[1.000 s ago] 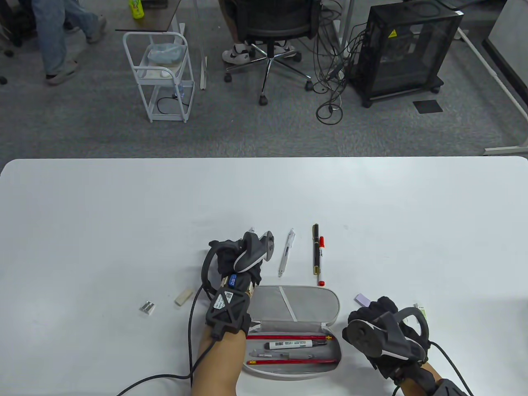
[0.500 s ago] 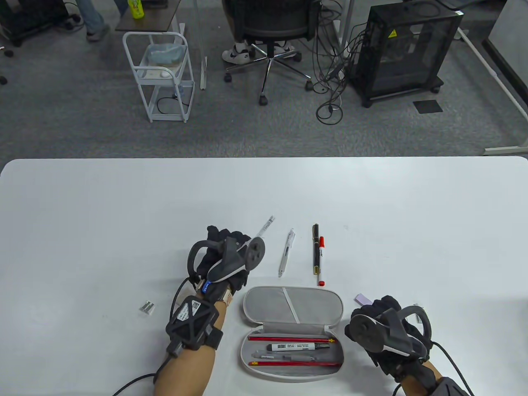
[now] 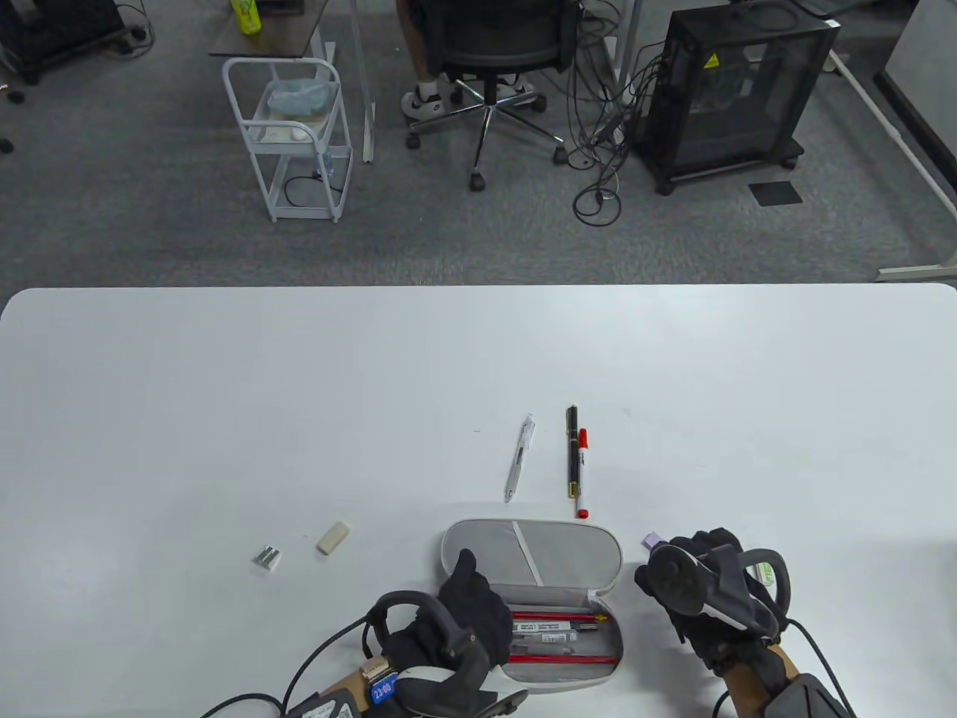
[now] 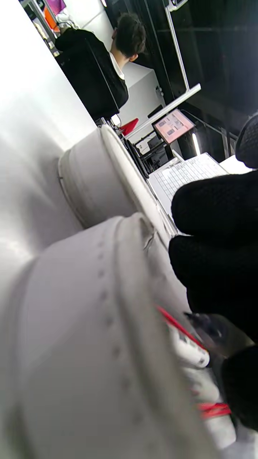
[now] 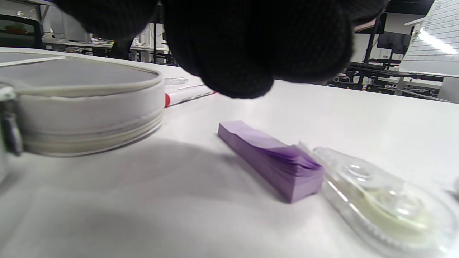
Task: Pack double-layer zippered pencil case
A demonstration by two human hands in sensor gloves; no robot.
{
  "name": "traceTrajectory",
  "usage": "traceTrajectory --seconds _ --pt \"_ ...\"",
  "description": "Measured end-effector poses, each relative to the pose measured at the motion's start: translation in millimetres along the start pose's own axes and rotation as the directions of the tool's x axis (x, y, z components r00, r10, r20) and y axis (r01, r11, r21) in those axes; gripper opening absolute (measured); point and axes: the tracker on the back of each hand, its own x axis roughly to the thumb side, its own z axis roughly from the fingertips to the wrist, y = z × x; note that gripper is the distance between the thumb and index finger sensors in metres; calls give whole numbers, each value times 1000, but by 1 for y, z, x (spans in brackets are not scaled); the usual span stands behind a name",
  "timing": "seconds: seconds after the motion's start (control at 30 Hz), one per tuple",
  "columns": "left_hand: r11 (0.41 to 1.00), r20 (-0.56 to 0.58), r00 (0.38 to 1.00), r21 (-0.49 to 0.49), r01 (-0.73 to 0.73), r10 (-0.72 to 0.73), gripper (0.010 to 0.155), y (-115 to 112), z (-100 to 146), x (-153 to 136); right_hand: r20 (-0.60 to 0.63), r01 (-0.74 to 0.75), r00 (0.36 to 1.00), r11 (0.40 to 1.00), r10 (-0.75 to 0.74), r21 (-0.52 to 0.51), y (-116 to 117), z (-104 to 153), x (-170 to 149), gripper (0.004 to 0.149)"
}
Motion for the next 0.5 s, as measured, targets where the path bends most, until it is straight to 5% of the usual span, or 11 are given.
traceTrajectory --seconds 0.23,0.5 --pt "999 -4 1000 35 -19 19 57 4 -7 -5 -102 -12 995 1000 10 -18 6 -26 4 59" --pt "998 -31 998 45 -52 54 56 5 -2 -12 -271 56 963 978 1 201 5 -98 34 72"
